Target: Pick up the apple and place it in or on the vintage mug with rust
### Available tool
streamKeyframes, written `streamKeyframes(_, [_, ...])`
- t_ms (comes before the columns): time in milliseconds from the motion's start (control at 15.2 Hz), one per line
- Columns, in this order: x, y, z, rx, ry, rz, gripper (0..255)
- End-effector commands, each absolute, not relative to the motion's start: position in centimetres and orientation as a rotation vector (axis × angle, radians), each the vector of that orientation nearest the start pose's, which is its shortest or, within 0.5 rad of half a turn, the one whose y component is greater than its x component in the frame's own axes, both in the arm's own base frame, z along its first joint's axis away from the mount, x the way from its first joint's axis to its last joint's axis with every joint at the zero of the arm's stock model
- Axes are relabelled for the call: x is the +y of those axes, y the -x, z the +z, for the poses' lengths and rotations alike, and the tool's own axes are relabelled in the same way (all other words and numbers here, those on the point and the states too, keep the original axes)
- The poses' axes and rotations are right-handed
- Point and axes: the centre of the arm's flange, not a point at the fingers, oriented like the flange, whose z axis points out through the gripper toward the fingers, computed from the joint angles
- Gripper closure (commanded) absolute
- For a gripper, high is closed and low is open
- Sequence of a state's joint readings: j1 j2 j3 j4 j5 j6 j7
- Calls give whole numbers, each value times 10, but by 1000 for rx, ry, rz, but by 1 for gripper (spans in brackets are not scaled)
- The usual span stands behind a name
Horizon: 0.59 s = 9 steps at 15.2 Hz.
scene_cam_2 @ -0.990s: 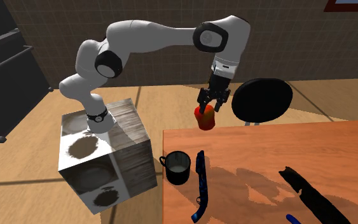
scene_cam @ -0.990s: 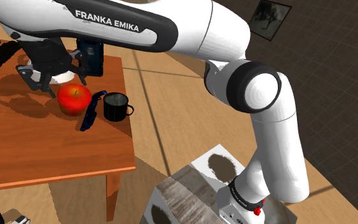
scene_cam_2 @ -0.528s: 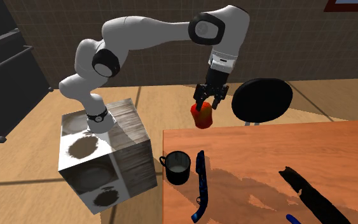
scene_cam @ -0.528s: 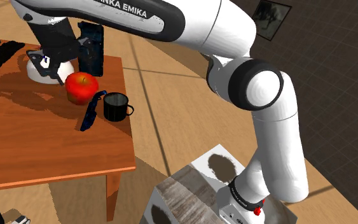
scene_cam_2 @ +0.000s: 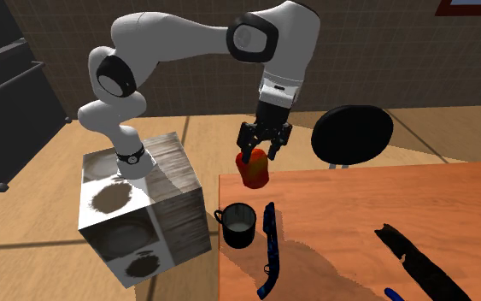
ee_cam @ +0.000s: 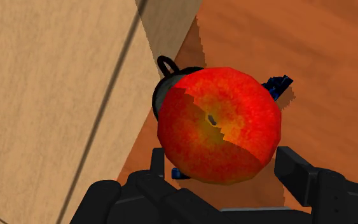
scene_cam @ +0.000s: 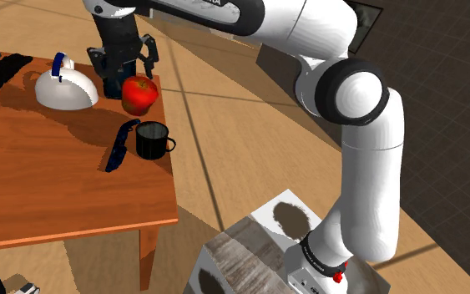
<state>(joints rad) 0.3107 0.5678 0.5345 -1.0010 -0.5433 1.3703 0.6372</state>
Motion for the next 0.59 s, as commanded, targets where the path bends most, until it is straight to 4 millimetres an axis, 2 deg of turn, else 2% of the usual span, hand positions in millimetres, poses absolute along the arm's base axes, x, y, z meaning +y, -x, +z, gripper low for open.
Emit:
streamKeyframes(0, [355,-583,555,-143,3425,-112,255])
streamKeyframes(264, [309,-606,564,-143,3425,-112,255])
streamKeyframes(528, [309,-606,543,-143,3425,-112,255])
